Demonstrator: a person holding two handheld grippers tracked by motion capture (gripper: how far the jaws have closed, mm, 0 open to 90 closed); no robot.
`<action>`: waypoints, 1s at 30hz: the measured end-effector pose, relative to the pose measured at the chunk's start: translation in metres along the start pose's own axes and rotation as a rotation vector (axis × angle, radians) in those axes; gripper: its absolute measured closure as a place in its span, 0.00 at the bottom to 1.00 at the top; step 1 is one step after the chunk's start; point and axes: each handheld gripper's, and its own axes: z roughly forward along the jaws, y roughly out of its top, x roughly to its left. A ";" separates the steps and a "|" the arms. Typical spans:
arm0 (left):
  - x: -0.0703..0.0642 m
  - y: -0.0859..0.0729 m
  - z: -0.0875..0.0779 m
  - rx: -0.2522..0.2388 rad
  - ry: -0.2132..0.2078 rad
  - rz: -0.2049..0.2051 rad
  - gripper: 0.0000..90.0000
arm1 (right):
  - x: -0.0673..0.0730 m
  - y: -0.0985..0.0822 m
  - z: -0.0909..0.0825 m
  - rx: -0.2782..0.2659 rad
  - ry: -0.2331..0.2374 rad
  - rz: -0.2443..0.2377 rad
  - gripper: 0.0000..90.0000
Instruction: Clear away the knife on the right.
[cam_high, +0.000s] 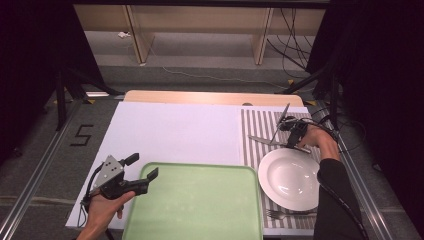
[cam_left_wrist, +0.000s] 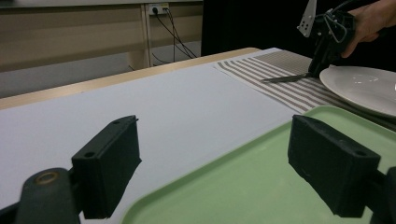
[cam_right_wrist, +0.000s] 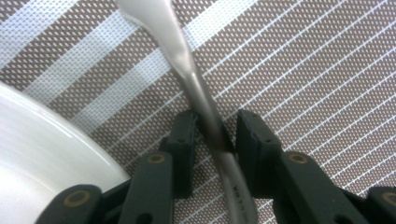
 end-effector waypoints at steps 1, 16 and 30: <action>0.000 0.000 0.000 0.000 -0.001 0.002 0.18 | 0.000 0.000 0.001 -0.005 -0.014 -0.025 0.77; 0.001 0.000 0.000 -0.004 0.002 -0.002 0.18 | 0.009 0.001 0.001 -0.011 -0.050 -0.087 0.89; 0.002 0.000 0.000 -0.006 0.006 -0.005 0.18 | 0.007 0.000 -0.006 -0.003 -0.148 -0.142 0.89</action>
